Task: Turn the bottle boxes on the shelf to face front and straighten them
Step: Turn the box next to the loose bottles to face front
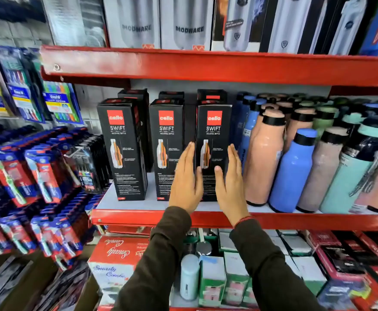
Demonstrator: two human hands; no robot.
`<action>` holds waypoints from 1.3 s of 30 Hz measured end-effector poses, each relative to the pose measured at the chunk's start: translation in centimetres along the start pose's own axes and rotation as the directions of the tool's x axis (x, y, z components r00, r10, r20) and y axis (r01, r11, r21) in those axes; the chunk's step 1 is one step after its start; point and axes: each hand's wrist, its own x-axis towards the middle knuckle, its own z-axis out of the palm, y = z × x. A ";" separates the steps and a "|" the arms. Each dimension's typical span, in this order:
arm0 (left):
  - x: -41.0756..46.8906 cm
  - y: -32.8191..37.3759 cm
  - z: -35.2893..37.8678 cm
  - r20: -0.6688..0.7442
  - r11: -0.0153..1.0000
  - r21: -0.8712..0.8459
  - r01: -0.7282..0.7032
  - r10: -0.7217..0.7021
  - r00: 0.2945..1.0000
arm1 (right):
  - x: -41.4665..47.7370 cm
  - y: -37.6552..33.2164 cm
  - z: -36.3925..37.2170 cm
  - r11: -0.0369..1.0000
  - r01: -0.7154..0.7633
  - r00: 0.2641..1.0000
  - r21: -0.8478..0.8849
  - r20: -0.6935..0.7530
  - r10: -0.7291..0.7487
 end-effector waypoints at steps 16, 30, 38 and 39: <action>-0.3 -2.6 4.1 0.150 0.800 -0.213 0.561 -0.540 0.828 | 0.6 5.1 2.2 0.902 -0.380 0.925 0.203 0.103 0.367; -0.5 -0.6 3.8 -0.016 0.729 -0.501 0.466 -0.546 0.838 | 0.8 3.1 -1.1 0.945 -0.259 0.961 0.201 0.147 0.232; -1.0 0.3 3.5 -0.066 0.753 -0.519 0.404 -0.506 0.860 | 1.0 2.9 -1.0 0.945 -0.269 0.963 0.183 0.060 0.263; -1.0 0.2 3.5 -0.079 0.779 -0.494 0.387 -0.483 0.872 | 1.0 3.0 -1.1 0.939 -0.282 0.959 0.197 0.065 0.275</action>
